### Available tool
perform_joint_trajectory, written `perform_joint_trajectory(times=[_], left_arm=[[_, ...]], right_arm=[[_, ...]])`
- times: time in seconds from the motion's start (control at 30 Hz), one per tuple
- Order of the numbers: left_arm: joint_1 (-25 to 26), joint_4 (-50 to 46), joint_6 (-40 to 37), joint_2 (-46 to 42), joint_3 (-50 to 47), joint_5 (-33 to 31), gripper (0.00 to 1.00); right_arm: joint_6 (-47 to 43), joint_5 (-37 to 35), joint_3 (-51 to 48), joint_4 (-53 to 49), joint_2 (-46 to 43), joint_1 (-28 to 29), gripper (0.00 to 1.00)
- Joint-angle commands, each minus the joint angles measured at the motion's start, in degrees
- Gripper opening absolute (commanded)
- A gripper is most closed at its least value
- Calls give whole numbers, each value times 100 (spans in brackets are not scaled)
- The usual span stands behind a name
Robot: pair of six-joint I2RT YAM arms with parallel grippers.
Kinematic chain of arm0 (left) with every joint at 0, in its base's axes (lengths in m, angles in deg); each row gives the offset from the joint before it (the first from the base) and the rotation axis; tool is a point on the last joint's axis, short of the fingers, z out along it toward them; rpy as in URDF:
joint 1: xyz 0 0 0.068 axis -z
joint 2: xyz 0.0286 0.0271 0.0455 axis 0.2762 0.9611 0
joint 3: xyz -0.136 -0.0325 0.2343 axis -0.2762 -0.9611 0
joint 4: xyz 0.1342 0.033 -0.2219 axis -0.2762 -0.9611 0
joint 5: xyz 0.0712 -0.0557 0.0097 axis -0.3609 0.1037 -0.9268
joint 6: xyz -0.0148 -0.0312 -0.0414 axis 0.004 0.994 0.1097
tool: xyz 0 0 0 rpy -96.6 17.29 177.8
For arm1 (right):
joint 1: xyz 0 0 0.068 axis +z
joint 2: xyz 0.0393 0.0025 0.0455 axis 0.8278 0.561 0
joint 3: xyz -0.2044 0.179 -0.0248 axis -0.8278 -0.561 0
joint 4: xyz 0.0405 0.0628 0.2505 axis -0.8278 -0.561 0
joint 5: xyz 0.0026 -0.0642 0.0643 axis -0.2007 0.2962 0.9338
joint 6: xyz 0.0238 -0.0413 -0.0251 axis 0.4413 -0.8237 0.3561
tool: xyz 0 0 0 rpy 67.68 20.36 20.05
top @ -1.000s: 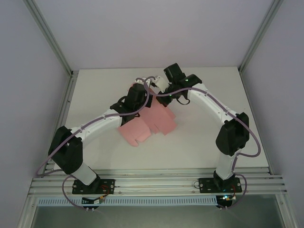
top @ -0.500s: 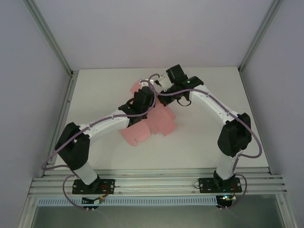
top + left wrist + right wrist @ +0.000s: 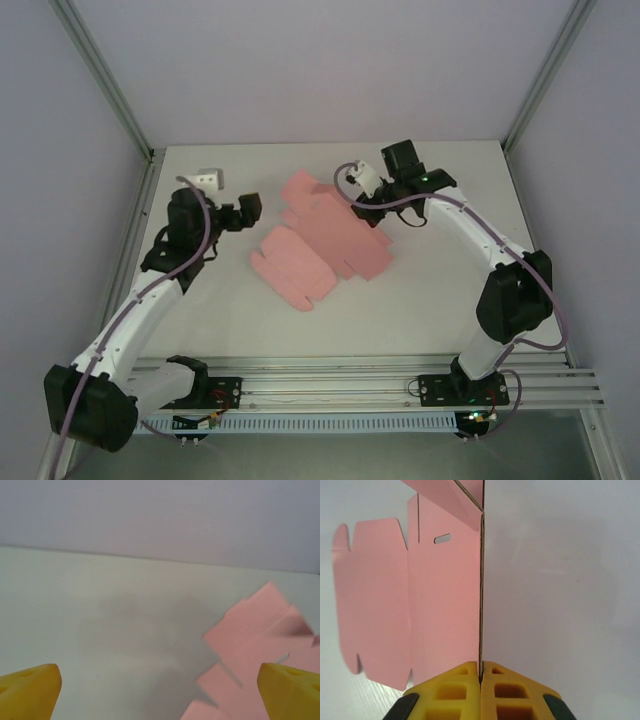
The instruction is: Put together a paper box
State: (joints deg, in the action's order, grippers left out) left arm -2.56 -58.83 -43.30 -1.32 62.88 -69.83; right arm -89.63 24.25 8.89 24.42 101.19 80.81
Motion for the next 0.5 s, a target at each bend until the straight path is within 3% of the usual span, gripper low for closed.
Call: perform_joint_trajectory(times=[0.0, 0.17, 0.33, 0.47], left_arm=[[-380, 289, 53, 163, -526, 2549, 100], [-753, 338, -274, 976, -128, 3678, 93], [-855, 33, -1024, 1561, 332, 4798, 84], [-855, -54, -1368, 1560, 296, 5048, 73]], right_arm=[[-394, 1121, 106, -6, -165, -133, 0], [-942, 1955, 306, -548, -63, -244, 0], [-877, 2094, 474, -685, 24, -286, 0], [-803, 2190, 693, -863, 192, -348, 0]])
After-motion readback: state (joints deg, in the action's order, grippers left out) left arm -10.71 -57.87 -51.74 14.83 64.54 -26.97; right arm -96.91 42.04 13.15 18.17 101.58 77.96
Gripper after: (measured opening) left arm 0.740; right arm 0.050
